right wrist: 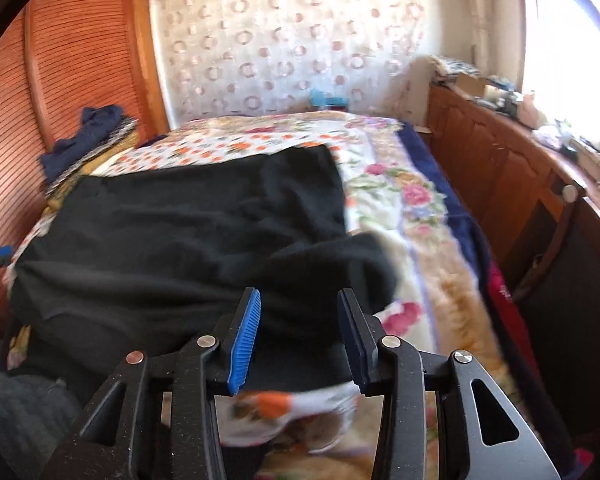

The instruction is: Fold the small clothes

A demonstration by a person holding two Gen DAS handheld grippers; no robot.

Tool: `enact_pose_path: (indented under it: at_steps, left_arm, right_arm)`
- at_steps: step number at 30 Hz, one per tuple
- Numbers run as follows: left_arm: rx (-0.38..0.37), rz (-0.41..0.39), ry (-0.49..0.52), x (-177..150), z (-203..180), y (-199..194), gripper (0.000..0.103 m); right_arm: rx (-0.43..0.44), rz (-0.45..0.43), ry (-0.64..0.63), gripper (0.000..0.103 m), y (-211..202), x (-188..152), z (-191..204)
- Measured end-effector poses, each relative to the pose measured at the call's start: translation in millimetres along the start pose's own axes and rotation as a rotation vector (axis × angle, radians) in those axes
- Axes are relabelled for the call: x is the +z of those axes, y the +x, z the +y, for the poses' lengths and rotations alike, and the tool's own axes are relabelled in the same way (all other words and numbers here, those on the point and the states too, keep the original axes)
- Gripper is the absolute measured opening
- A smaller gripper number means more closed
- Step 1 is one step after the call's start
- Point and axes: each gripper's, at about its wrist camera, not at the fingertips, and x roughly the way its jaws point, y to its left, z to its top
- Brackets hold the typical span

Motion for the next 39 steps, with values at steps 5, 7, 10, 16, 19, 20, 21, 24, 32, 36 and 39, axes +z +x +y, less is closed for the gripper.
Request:
enact_pose_path:
  at_steps: [5, 7, 10, 16, 19, 20, 21, 24, 32, 36, 39]
  left_arm:
    - [0.002, 0.013, -0.009, -1.9, -5.2, 7.8, 0.073]
    - [0.002, 0.018, -0.02, -3.9, -4.7, 9.3, 0.073]
    - [-0.006, 0.027, -0.032, -6.5, -3.5, 11.4, 0.073]
    - [0.007, 0.031, -0.044, -7.1, 1.4, 16.2, 0.073]
    - [0.005, 0.027, -0.052, -5.7, 3.6, 17.4, 0.073]
    - [0.007, 0.025, -0.052, -4.9, 4.1, 17.8, 0.073]
    - [0.008, 0.023, -0.052, -4.1, 4.5, 18.1, 0.073]
    - [0.01, 0.014, -0.048, 0.2, 5.7, 19.0, 0.073]
    - [0.036, -0.004, -0.048, 22.1, 19.0, 28.8, 0.073]
    - [0.043, -0.018, -0.063, 26.3, 25.8, 26.2, 0.073]
    - [0.049, -0.027, -0.073, 23.9, 30.8, 19.3, 0.073]
  right_arm:
    - [0.101, 0.039, -0.072, 0.041, 16.8, -11.2, 44.3]
    - [0.127, 0.056, -0.098, 0.041, 26.9, -10.0, 57.4]
    - [0.157, 0.073, -0.155, 0.041, 41.0, -8.9, 74.7]
    - [0.099, 0.163, -0.255, 0.037, 71.6, -21.3, 89.2]
    - [0.094, 0.16, -0.263, 0.032, 72.6, -23.8, 90.4]
    - [0.094, 0.159, -0.265, 0.028, 73.4, -24.3, 89.5]
    - [0.098, 0.16, -0.264, 0.021, 72.2, -26.1, 88.8]
    - [0.11, 0.176, -0.289, 0.011, 69.7, -28.5, 95.1]
    - [0.172, 0.19, -0.328, 0.009, 33.4, -17.4, 100.3]
    - [0.169, 0.161, -0.307, 0.009, 22.6, -11.7, 98.6]
    - [0.197, 0.113, -0.316, 0.019, 15.0, -1.4, 110.2]
